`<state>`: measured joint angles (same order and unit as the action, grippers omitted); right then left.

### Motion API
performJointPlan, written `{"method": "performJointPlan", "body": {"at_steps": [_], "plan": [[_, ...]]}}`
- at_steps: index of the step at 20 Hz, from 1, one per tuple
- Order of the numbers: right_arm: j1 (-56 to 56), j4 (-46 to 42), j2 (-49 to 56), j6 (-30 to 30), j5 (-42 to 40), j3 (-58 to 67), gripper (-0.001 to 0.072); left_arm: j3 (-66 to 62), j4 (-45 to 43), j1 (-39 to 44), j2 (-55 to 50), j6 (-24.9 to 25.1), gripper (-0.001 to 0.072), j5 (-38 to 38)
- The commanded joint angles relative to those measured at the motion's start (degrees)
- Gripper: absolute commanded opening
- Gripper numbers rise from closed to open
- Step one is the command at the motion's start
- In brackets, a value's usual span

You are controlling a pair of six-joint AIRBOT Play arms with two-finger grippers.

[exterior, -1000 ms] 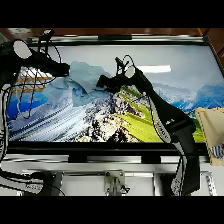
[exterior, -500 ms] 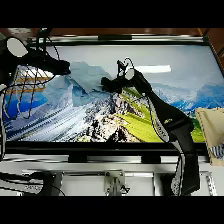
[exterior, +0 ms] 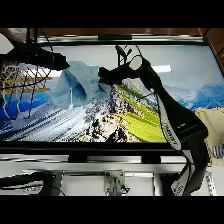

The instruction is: Fold the shirts.

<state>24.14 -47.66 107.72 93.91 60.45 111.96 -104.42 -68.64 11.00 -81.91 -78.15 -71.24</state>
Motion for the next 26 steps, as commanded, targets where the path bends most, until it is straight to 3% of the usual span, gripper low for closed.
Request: {"method": "performJointPlan", "body": {"at_steps": [1,6,10,14,20,26], "plan": [[-0.02,-4.48,-9.31,-3.65,6.84,0.07,0.0079,-0.07,0.42,2.12,6.14,0.63,0.0053,0.24],[-0.04,-14.51,-28.17,-4.24,15.28,0.07,0.0079,-0.07,4.79,8.76,18.95,3.13,0.0053,2.64],[-0.02,-24.17,-42.45,2.82,15.67,0.07,0.0079,-0.02,4.26,10.12,24.22,-1.14,0.0053,2.78],[-0.02,-24.74,-49.29,7.72,18.56,0.07,0.0079,0.68,3.96,10.10,22.91,-2.62,0.0053,-1.14],[-0.02,-25.40,-41.90,8.35,37.64,0.04,0.0079,8.96,3.96,10.10,18.62,-2.69,0.0053,-1.53],[-0.04,-25.31,-22.03,-0.11,40.26,0.04,0.0080,20.72,6.40,10.10,12.20,-2.69,0.0053,-1.46]]}}
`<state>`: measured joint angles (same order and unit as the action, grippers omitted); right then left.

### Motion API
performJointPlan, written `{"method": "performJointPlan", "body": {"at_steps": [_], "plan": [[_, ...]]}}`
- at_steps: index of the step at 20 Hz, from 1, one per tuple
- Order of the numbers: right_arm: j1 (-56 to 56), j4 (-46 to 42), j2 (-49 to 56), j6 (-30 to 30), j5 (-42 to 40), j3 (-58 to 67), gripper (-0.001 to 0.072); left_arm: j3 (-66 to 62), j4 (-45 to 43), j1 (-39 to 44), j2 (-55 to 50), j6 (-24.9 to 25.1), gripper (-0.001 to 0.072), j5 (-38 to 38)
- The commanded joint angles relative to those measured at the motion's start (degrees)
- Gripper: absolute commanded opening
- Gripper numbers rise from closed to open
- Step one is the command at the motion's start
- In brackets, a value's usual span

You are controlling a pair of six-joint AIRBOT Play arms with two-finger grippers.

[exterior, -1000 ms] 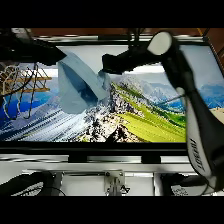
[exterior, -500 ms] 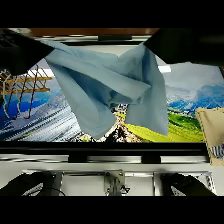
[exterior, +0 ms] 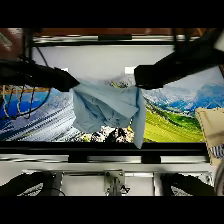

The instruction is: Fold the shirts.

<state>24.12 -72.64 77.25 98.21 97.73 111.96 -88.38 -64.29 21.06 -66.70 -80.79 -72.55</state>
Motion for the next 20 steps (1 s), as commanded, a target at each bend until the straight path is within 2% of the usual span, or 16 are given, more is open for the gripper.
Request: {"method": "performJointPlan", "body": {"at_steps": [1,3,4,5,6,9,12,15,18,20], "plan": [[-0.02,-1.97,11.65,-5.62,3.41,0.04,0.0079,5.60,3.65,0.04,-4.68,-0.04,0.0053,-0.17],[-0.02,-5.05,17.84,-8.48,4.02,0.04,0.0081,6.19,5.27,0.04,-8.13,0.00,0.0053,-0.15],[-0.02,-5.53,20.24,-10.21,4.04,0.04,0.0129,6.16,5.51,0.04,-9.84,0.17,0.0053,-0.04],[-0.02,-5.86,22.27,-12.13,3.87,0.04,0.0380,6.16,5.46,0.04,-11.34,0.17,0.0053,0.31],[-0.02,-6.12,24.02,-14.38,3.98,0.04,0.0661,6.16,5.46,0.04,-12.87,0.17,0.0054,1.01],[0.00,-7.56,24.76,-17.16,4.02,0.07,0.0665,6.14,5.46,0.02,-16.09,0.17,0.0053,4.22],[0.85,-7.74,22.12,-16.96,3.41,0.04,0.0661,6.14,5.42,-0.07,-17.68,0.44,0.0053,9.05],[4.66,-14.03,20.74,-13.18,1.27,-0.04,0.0660,6.12,5.42,-1.60,-18.01,0.61,0.0053,13.44],[9.35,-18.64,17.68,-11.80,-4.72,-4.09,0.0661,6.03,5.44,-5.18,-18.03,0.59,0.0053,13.27],[9.99,-19.02,14.67,-7.50,-5.46,-10.91,0.0661,6.03,5.90,-7.19,-18.03,0.61,0.0053,12.81]]}}
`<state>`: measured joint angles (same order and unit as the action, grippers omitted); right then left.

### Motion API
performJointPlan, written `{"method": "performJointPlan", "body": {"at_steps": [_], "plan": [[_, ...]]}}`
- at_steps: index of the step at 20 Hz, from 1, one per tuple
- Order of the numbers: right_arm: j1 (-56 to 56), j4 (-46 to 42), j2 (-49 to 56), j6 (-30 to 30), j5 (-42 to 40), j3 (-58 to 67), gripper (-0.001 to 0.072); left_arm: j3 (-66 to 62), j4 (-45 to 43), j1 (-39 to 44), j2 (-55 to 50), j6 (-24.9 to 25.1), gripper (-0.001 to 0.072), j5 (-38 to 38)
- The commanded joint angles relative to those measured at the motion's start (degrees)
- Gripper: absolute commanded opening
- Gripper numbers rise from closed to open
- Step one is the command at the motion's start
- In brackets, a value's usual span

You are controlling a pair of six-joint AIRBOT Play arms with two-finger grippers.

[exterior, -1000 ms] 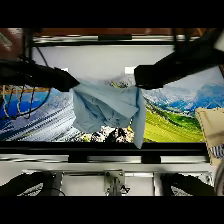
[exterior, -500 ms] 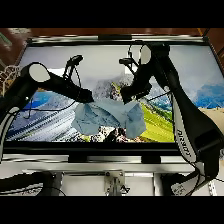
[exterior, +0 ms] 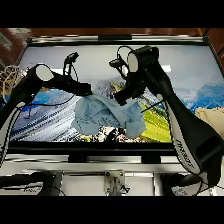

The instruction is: Fold the shirts.

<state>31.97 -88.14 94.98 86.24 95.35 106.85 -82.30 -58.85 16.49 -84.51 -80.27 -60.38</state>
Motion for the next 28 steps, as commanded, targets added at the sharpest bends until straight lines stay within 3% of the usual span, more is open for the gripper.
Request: {"method": "performJointPlan", "body": {"at_steps": [1,5,8,10,11,13,17,21,22,24,26,27,28], "plan": [[1.84,-3.69,-4.96,6.16,-3.28,-10.62,0.0661,-0.04,0.72,-3.23,-0.22,0.09,0.0053,0.37],[3.65,2.08,-12.98,13.14,-17.84,-27.87,0.0661,-0.04,0.85,-3.67,-0.26,0.09,0.0053,0.31],[9.16,-2.86,-13.88,15.54,-30.71,-33.79,0.0662,-0.04,0.85,-3.67,-0.26,0.09,0.0053,0.28],[12.72,-10.99,-12.55,16.63,-36.87,-33.94,0.0661,-0.04,0.87,-3.67,-0.26,0.09,0.0053,-0.28],[13.68,-16.13,-11.37,19.74,-37.55,-33.94,0.0661,-0.04,0.87,-3.67,-0.26,0.09,0.0053,-0.76],[13.79,-18.21,-8.81,23.67,-37.46,-33.94,0.0661,-0.04,0.83,-3.74,-0.26,0.11,0.0053,-1.44],[13.86,-10.05,-6.05,22.53,-42.32,-33.94,0.0662,-0.04,0.85,-3.72,-0.26,0.09,0.0053,-1.33],[13.79,-15.52,-5.84,25.14,-44.41,-33.94,0.0660,-0.04,0.90,-3.72,-0.26,0.07,0.0053,-1.36],[13.79,-18.29,-5.86,27.36,-43.56,-33.94,0.0627,-0.04,0.96,-3.72,-0.26,0.07,0.0053,-1.40],[13.73,-23.80,-5.86,32.11,-40.81,-33.94,0.0454,-0.07,1.09,-3.72,-0.26,0.07,0.0053,-1.81],[12.66,-25.05,-5.88,33.81,-38.18,-33.94,0.0217,-0.07,1.07,-3.72,-0.26,0.09,0.0053,-2.36],[11.87,-25.00,-5.90,33.88,-36.57,-33.94,0.0139,-0.07,1.07,-3.72,-0.26,0.09,0.0053,-2.84],[11.02,-24.94,-6.05,34.01,-35.28,-33.94,0.0129,-0.07,1.03,-3.72,-0.26,0.13,0.0053,-3.32]]}}
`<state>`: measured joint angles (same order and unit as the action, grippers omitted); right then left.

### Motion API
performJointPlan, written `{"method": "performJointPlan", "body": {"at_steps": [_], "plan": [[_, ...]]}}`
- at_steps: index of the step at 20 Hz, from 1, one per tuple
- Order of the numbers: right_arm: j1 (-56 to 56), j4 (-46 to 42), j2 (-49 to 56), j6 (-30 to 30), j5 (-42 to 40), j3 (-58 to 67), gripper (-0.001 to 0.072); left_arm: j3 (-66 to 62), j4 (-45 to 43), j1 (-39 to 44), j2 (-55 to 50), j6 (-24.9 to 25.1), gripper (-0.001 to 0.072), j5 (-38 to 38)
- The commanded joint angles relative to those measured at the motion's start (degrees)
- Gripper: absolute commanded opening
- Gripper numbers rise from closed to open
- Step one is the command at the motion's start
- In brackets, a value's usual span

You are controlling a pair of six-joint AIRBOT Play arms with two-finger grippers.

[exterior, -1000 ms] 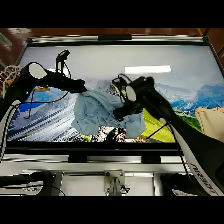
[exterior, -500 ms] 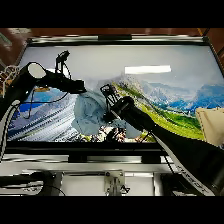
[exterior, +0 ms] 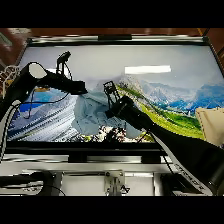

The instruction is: Fold the shirts.

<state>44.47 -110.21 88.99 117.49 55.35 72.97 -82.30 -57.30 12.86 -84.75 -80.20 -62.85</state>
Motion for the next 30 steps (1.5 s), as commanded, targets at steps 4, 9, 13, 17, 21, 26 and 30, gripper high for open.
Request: {"method": "performJointPlan", "body": {"at_steps": [4,9,13,17,21,26,30], "plan": [[-2.97,-2.58,-3.89,0.61,5.33,-0.04,0.0078,-0.04,-0.72,-0.09,-0.02,1.40,0.0054,-1.29],[-2.86,4.55,-11.10,-6.23,5.16,-0.04,0.0079,-0.26,-1.79,-0.50,0.04,5.03,0.0645,-2.91],[-2.86,11.63,-12.24,-6.16,5.42,-0.07,0.0079,-4.55,-9.05,-5.03,0.07,4.31,0.0694,-14.56],[-2.86,14.32,-11.65,-5.57,3.54,-0.07,0.0079,-2.27,-7.32,-4.35,0.28,4.35,0.0675,-18.78],[-2.89,11.28,-11.65,-5.44,2.91,-0.07,0.0079,7.85,-9.29,2.23,4.24,10.86,0.0673,-8.35],[-2.89,9.92,-11.65,-5.33,2.95,-0.07,0.0079,21.31,-13.73,7.13,9.68,5.64,0.0608,19.74],[-2.86,9.33,-11.65,-5.35,2.93,-0.07,0.0079,21.73,-13.66,9.77,5.95,3.32,0.0622,32.57]]}}
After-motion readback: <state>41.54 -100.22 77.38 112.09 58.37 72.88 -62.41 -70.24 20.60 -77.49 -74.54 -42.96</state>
